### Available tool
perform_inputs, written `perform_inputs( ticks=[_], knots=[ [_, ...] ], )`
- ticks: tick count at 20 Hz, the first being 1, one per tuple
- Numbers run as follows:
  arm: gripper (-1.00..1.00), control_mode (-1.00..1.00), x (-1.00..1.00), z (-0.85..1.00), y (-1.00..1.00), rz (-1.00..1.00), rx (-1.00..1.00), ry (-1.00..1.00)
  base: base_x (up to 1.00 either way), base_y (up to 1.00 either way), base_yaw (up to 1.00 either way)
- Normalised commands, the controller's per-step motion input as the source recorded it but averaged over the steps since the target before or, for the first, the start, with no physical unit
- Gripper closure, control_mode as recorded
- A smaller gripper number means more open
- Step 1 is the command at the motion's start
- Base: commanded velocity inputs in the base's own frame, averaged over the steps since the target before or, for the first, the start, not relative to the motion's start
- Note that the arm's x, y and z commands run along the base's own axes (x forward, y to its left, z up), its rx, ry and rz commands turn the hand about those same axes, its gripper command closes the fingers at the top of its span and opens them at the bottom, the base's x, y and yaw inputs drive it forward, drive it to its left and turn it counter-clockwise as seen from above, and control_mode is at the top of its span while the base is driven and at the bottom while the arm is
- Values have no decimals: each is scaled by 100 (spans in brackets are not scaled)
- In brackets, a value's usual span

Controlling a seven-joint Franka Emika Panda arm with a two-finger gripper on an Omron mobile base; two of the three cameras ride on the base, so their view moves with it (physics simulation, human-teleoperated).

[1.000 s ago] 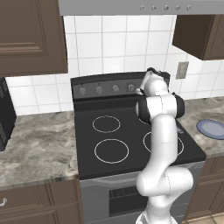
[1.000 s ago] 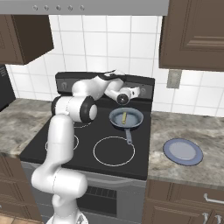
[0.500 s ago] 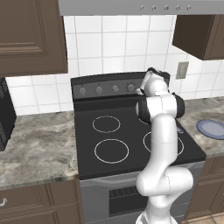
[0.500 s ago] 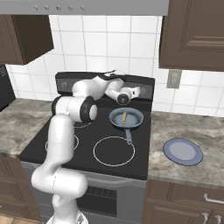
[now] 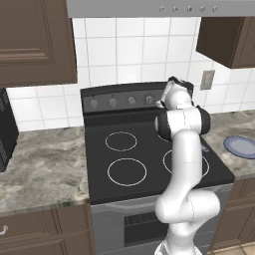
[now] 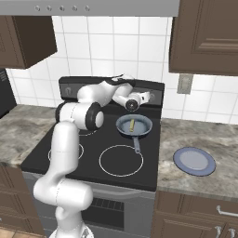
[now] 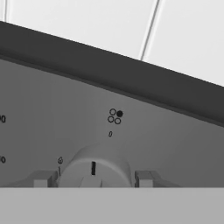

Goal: Pick up the butter stick and place it in the pan. Then turn on the burner for the pan.

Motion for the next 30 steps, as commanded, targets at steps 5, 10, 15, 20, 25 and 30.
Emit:
perform_inputs(
  ticks=[5, 10, 15, 20, 25, 30],
  knots=[
    [100, -100, 0, -19, -1, 9, -22, 0, 0, 0, 0],
    [100, -100, 0, -21, -2, 9, -21, 0, 0, 0, 0],
    [100, -100, 0, -19, -8, 11, -19, 0, 0, 0, 0],
    [100, -100, 0, -20, -3, 11, -20, 0, 0, 0, 0],
    [100, -100, -1, -19, -5, 11, -20, 0, 0, 0, 0],
    [100, -100, -3, -21, -4, 10, -21, 0, 0, 0, 0]
  ],
)
